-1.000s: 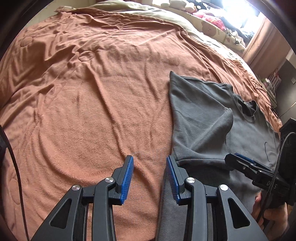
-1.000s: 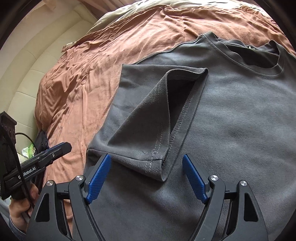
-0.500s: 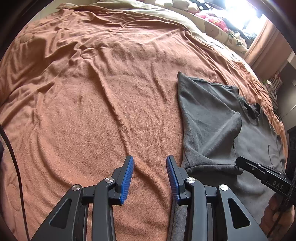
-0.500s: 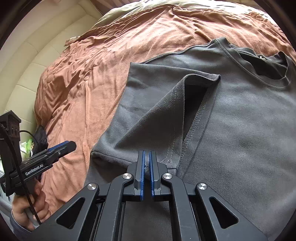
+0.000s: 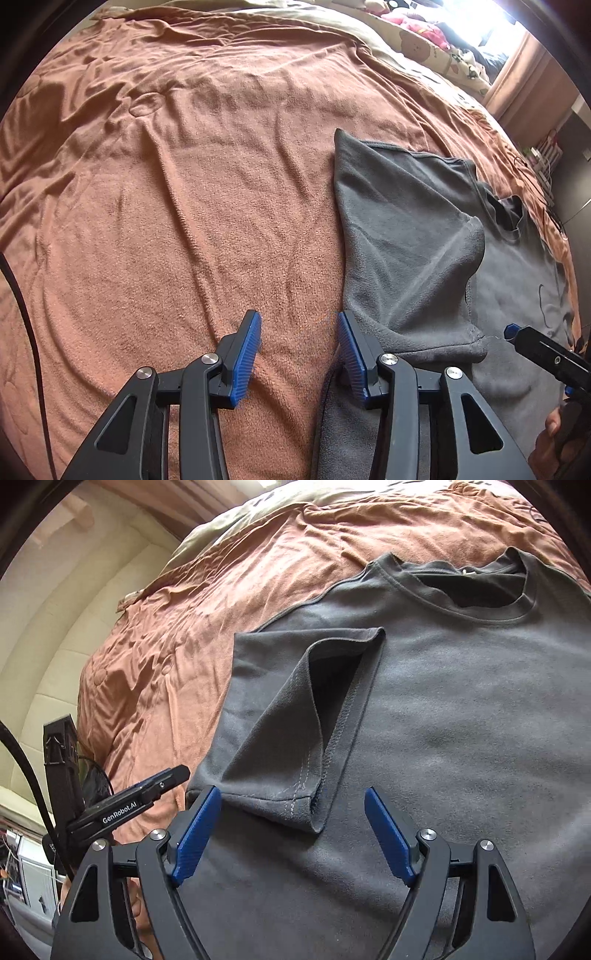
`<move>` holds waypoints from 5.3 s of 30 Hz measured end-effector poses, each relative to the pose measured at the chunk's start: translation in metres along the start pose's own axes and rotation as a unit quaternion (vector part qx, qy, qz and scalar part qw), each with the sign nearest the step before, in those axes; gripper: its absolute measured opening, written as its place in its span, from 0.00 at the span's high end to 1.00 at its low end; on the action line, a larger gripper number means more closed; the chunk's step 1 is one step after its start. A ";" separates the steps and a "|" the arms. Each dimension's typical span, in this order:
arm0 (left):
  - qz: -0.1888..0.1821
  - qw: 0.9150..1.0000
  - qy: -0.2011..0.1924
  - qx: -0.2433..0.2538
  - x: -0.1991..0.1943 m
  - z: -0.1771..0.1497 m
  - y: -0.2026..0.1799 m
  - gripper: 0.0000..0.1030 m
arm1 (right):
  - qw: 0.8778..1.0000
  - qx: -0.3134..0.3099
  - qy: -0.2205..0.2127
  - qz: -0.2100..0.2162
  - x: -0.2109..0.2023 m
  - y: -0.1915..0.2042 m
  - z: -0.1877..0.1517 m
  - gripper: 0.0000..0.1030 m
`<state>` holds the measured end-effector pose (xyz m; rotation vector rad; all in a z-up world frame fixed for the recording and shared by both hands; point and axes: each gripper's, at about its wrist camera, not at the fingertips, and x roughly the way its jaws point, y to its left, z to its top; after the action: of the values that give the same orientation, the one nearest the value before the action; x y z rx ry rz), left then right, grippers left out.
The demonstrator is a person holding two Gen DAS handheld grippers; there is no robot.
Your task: Fold small clothes
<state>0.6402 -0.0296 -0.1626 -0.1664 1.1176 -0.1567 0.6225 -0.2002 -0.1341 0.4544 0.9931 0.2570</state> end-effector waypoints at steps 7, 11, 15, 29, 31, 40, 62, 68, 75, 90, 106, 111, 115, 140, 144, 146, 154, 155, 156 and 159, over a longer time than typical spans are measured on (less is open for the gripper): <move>0.001 1.000 0.004 0.001 0.000 -0.002 0.000 0.55 | 0.998 0.028 0.034 0.037 0.021 -0.007 -0.002 0.57; 0.001 1.000 0.003 0.000 0.001 -0.001 0.000 0.55 | 0.998 0.052 0.036 0.030 0.026 -0.015 0.002 0.57; 0.004 1.000 0.005 0.007 0.004 0.000 -0.004 0.55 | 0.995 0.075 0.038 0.054 0.029 -0.022 0.005 0.78; 0.001 1.000 0.009 0.011 0.001 -0.001 -0.012 0.55 | 0.999 0.002 0.026 0.020 0.005 0.009 -0.030 0.99; 0.013 0.999 0.016 0.025 0.005 -0.003 -0.017 0.55 | 0.999 0.004 0.038 0.017 0.010 0.009 -0.037 0.99; 0.047 0.996 0.039 0.060 0.008 -0.008 -0.017 0.51 | 0.998 0.014 0.060 0.023 0.000 -0.002 -0.025 0.96; 0.028 0.997 -0.034 0.071 0.040 0.107 -0.040 0.51 | 0.999 0.031 -0.008 0.004 0.011 -0.068 0.061 0.55; 0.029 0.996 -0.037 0.070 0.066 0.132 -0.041 0.51 | 1.000 0.029 -0.001 0.010 0.033 -0.073 0.079 0.59; 0.033 0.997 -0.029 0.071 0.090 0.144 -0.043 0.51 | 1.000 0.025 0.007 0.015 0.048 -0.074 0.090 0.60; -0.002 0.997 -0.012 0.078 0.100 0.151 -0.055 0.64 | 0.999 -0.022 -0.015 -0.032 0.031 -0.060 0.086 1.00; 0.014 0.994 -0.026 0.109 0.103 0.160 -0.073 0.86 | 0.998 0.001 -0.023 -0.061 0.028 -0.057 0.077 1.00; 0.020 0.996 -0.032 0.076 0.086 0.154 -0.059 0.54 | 0.998 0.013 -0.012 -0.061 0.029 -0.059 0.076 1.00; 0.028 0.996 -0.026 0.081 0.073 0.140 -0.052 0.52 | 0.997 0.010 -0.012 -0.074 0.018 -0.061 0.075 0.98; 0.103 0.985 0.041 0.131 0.021 0.002 -0.046 0.52 | 0.992 0.036 -0.075 -0.096 -0.178 -0.106 -0.010 0.49; 0.108 0.987 0.038 0.117 0.000 -0.011 -0.043 0.52 | 0.989 0.037 -0.087 -0.113 -0.221 -0.113 -0.036 0.48; 0.108 0.987 0.034 0.111 -0.014 -0.014 -0.046 0.52 | 0.987 0.041 -0.092 -0.121 -0.241 -0.116 -0.048 0.46; 0.087 0.989 -0.013 0.118 -0.091 -0.034 -0.079 0.39 | 0.982 0.041 -0.129 -0.131 -0.322 -0.117 -0.097 0.30; 0.084 0.989 -0.020 0.121 -0.100 -0.036 -0.085 0.33 | 0.982 0.044 -0.133 -0.130 -0.332 -0.117 -0.104 0.28; 0.080 0.989 -0.028 0.123 -0.109 -0.037 -0.090 0.27 | 0.981 0.047 -0.137 -0.128 -0.340 -0.118 -0.109 0.23; 0.060 0.989 -0.047 0.124 -0.136 -0.043 -0.109 0.18 | 0.980 0.056 -0.148 -0.122 -0.367 -0.121 -0.128 0.19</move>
<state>0.5384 -0.1101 -0.0390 0.1133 1.0010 -0.1767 0.3211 -0.4245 0.0219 0.4526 0.7637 -0.0877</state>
